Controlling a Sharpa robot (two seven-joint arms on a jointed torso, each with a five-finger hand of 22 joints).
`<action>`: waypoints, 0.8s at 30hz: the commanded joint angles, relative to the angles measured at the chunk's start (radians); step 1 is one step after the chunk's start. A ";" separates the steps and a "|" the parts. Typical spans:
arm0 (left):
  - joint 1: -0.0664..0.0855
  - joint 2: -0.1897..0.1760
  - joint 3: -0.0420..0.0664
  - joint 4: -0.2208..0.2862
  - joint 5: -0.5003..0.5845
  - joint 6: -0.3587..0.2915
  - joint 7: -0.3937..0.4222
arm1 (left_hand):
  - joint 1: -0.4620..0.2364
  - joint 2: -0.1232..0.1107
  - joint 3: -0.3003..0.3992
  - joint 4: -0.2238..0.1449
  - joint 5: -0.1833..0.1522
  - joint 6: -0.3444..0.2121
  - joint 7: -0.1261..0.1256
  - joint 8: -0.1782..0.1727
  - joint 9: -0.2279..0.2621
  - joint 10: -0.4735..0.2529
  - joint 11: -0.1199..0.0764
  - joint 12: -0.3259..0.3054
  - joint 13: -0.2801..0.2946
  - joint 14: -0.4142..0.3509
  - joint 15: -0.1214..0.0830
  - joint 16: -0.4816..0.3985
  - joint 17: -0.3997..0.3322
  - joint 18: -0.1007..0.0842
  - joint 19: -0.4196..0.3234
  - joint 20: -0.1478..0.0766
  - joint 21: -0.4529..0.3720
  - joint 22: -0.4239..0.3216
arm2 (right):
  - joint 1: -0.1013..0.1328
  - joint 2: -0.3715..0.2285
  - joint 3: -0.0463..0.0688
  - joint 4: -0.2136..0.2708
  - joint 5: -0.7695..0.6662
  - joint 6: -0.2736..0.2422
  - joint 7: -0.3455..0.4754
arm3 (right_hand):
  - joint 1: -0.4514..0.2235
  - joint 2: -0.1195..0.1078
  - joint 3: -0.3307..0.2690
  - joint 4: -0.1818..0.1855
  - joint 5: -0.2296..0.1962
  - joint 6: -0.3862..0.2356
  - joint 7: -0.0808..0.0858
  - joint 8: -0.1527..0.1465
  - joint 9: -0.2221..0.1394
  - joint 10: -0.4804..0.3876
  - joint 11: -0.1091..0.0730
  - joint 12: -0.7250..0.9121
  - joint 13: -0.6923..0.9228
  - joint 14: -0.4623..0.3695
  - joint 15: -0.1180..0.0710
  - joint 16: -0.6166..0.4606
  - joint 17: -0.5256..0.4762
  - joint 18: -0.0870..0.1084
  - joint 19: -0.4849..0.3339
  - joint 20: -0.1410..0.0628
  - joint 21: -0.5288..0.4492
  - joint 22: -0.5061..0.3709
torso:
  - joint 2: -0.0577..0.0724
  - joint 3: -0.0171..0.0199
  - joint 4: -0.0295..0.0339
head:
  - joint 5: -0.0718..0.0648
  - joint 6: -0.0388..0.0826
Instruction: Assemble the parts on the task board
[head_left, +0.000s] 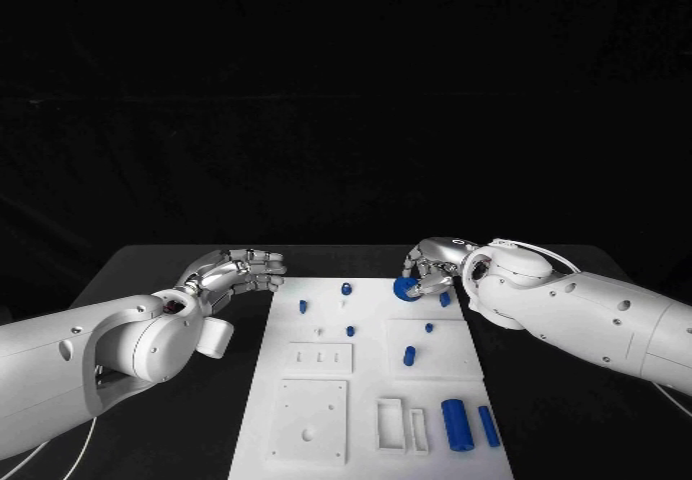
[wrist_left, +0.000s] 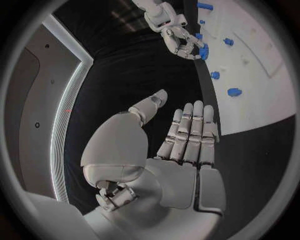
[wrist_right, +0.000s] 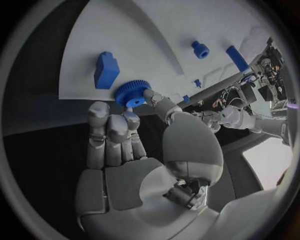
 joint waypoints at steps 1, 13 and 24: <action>0.002 0.001 0.001 0.001 -0.004 0.014 0.009 | -0.001 -0.005 0.006 0.002 -0.003 -0.001 0.031 -0.004 0.002 0.000 -0.001 -0.005 0.000 -0.004 -0.002 0.006 -0.001 0.020 -0.006 0.001 0.004 0.021 | -0.007 0.004 -0.004 -0.007 -0.004 0.053 0.002 | -0.009 0.001 0.005 0.001 -0.006 0.068 0.015 0.001 0.003 0.000 -0.007 -0.003 -0.001 0.002 -0.006 -0.005 0.002 0.053 -0.006 -0.003 0.005 0.021 | 0.000 0.0000 0.0004 | -0.001 -0.002; 0.002 -0.001 0.000 -0.001 -0.004 0.017 0.005 | -0.002 -0.006 0.005 0.002 -0.003 -0.002 0.031 -0.005 0.002 -0.001 0.000 -0.006 -0.001 -0.004 -0.002 0.006 -0.002 0.020 -0.006 0.001 0.004 0.021 | -0.014 0.001 -0.007 -0.012 -0.005 0.093 0.020 | -0.019 -0.025 -0.020 -0.020 0.056 0.019 0.030 -0.030 -0.005 -0.010 0.007 -0.006 0.001 0.004 0.007 -0.013 0.011 0.053 -0.012 -0.006 0.013 0.020 | 0.001 -0.0004 0.0009 | 0.000 -0.008; 0.002 -0.001 0.000 -0.004 -0.004 0.018 0.004 | -0.001 -0.006 0.005 0.002 -0.003 -0.003 0.031 -0.005 0.002 -0.003 0.000 -0.006 -0.001 -0.005 -0.002 0.006 -0.002 0.020 -0.007 0.001 0.004 0.021 | -0.016 -0.001 -0.009 -0.009 -0.006 0.104 0.027 | 0.024 -0.037 -0.014 -0.024 0.125 -0.007 0.043 -0.047 -0.016 -0.018 0.019 -0.005 0.003 0.003 0.018 -0.018 0.019 0.053 -0.022 -0.002 0.018 0.020 | -0.001 0.0003 -0.0001 | -0.002 -0.011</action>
